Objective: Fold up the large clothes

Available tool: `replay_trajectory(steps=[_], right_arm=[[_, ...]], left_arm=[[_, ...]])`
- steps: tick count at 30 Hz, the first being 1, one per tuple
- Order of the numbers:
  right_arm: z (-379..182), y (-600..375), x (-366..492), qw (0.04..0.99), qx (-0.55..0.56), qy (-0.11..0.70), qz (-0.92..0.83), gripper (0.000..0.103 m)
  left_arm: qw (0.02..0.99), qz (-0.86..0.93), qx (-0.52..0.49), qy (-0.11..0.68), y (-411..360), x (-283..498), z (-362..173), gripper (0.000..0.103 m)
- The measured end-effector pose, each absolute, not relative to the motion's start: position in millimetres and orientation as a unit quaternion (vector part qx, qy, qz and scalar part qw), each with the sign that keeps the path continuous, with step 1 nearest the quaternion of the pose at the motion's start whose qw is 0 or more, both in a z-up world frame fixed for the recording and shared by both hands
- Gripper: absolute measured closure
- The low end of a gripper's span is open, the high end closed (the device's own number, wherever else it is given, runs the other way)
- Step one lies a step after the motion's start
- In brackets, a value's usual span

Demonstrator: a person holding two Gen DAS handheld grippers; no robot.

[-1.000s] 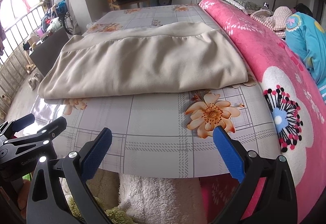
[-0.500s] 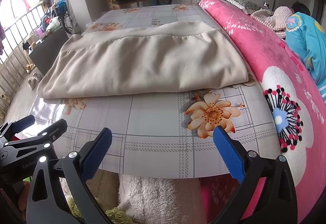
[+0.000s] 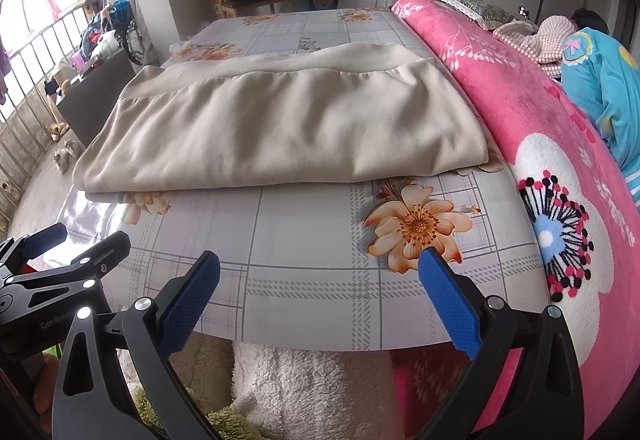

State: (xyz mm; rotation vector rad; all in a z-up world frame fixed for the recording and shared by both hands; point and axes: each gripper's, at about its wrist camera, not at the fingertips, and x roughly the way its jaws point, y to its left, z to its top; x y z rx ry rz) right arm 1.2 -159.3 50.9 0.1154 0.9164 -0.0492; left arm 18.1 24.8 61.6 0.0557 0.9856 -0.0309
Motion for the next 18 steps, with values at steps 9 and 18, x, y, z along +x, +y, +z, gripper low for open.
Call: replay_trajectory(steps=[9, 18], right_arm=[[51.6, -158.7, 1.1, 0.895, 0.054, 0.442, -0.024, 0.006], [51.7, -159.1, 1.1, 0.895, 0.054, 0.442, -0.024, 0.006]], left_arm=[[0.881, -0.016, 0.027, 0.473, 24.7, 18.3, 63.0, 0.008], [0.880, -0.016, 0.027, 0.473, 24.6, 18.1, 63.4, 0.008]])
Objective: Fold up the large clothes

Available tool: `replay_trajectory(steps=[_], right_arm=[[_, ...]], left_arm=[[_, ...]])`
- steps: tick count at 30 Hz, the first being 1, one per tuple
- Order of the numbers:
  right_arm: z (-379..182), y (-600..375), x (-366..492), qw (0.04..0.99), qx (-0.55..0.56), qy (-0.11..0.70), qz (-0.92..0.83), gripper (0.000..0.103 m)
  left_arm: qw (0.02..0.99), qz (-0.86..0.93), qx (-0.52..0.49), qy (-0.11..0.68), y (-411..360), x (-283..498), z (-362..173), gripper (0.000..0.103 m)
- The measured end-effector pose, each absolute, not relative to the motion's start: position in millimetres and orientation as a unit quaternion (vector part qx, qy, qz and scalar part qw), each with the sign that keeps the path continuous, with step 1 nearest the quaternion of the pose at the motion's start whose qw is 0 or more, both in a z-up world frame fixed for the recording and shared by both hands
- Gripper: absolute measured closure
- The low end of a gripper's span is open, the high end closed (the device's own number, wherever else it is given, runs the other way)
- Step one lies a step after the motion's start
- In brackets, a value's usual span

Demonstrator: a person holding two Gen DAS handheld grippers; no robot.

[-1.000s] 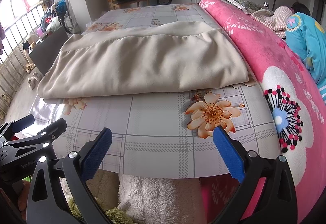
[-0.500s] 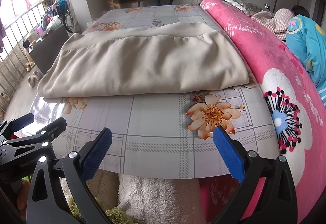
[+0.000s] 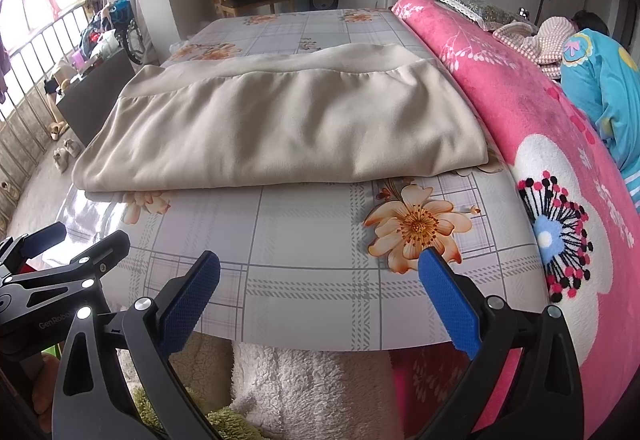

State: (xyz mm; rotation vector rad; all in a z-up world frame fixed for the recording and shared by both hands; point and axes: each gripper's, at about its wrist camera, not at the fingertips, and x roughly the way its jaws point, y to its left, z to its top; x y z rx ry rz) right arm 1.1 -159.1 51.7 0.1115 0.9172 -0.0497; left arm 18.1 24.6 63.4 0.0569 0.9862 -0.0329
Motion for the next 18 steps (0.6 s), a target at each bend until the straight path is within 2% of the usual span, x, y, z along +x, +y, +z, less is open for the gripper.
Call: replay_trajectory(steps=[18], right_arm=[[51.3, -159.4, 1.3, 0.894, 0.052, 0.444, -0.024, 0.006]], left_arm=[[0.879, -0.015, 0.027, 0.475, 25.3, 18.7, 63.1, 0.008]])
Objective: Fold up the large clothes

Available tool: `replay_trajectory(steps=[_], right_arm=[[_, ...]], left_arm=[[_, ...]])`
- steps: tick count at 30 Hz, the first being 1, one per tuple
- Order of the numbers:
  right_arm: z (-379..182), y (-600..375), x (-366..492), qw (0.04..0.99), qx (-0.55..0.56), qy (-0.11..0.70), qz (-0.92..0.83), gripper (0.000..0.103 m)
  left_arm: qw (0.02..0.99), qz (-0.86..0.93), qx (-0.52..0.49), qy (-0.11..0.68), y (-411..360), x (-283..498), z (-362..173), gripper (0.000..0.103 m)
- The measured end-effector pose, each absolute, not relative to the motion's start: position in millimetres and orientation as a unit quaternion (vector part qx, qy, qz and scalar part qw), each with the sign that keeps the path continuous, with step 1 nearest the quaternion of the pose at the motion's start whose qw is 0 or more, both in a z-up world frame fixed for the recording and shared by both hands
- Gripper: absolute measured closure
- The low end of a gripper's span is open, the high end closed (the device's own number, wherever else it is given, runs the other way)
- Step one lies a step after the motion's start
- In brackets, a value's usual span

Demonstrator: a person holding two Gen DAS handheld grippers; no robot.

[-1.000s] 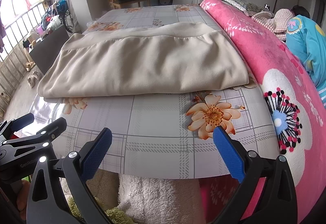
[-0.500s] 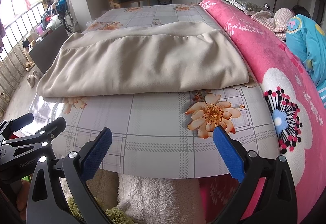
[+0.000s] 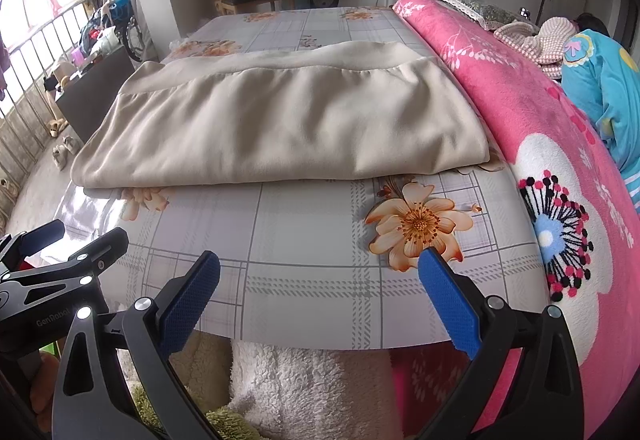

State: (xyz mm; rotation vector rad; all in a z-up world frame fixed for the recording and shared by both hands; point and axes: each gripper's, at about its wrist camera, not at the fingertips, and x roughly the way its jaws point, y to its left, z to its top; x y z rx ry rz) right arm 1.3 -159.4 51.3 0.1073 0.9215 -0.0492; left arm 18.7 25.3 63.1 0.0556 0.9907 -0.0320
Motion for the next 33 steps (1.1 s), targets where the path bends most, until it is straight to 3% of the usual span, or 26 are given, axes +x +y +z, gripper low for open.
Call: replay_trajectory(steps=[33], right_arm=[[49.6, -159.0, 0.4, 0.893, 0.050, 0.446, -0.023, 0.006]], left_arm=[[0.880, -0.015, 0.027, 0.475, 25.7, 18.5, 63.0, 0.008]])
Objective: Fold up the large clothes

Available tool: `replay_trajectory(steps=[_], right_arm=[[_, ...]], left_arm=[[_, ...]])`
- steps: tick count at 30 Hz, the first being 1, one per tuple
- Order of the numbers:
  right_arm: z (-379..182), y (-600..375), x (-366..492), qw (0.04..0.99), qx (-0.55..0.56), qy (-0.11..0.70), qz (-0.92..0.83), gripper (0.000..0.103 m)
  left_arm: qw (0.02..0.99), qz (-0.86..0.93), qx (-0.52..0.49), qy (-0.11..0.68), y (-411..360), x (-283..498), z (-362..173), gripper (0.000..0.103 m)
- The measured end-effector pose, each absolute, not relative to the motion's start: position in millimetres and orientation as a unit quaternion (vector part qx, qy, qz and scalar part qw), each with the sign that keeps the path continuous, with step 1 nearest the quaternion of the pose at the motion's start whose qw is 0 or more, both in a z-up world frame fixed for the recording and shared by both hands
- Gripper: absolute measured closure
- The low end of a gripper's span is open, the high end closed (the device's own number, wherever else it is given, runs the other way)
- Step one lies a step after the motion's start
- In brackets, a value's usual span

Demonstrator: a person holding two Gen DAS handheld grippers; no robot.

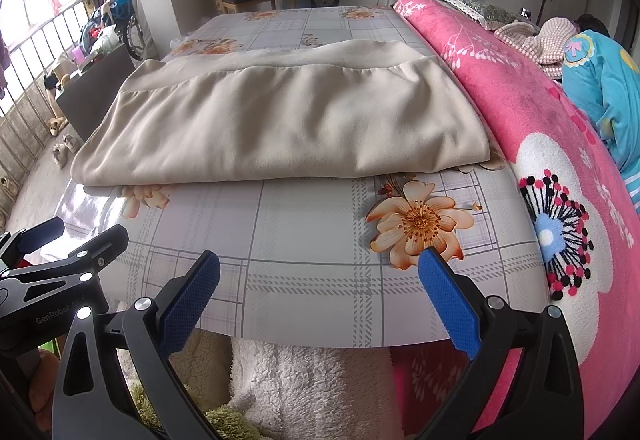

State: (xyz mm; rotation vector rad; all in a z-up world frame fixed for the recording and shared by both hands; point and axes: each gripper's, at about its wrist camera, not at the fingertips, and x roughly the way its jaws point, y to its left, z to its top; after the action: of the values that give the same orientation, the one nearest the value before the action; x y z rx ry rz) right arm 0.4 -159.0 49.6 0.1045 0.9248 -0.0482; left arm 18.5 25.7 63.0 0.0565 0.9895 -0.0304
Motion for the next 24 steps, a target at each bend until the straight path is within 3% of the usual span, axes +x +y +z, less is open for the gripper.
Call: replay_trajectory(steps=[24], right_arm=[[51.2, -159.6, 1.9, 0.893, 0.046, 0.447, -0.021, 0.006]], left_arm=[[0.880, -0.016, 0.026, 0.474, 26.8, 20.0, 63.1, 0.008]])
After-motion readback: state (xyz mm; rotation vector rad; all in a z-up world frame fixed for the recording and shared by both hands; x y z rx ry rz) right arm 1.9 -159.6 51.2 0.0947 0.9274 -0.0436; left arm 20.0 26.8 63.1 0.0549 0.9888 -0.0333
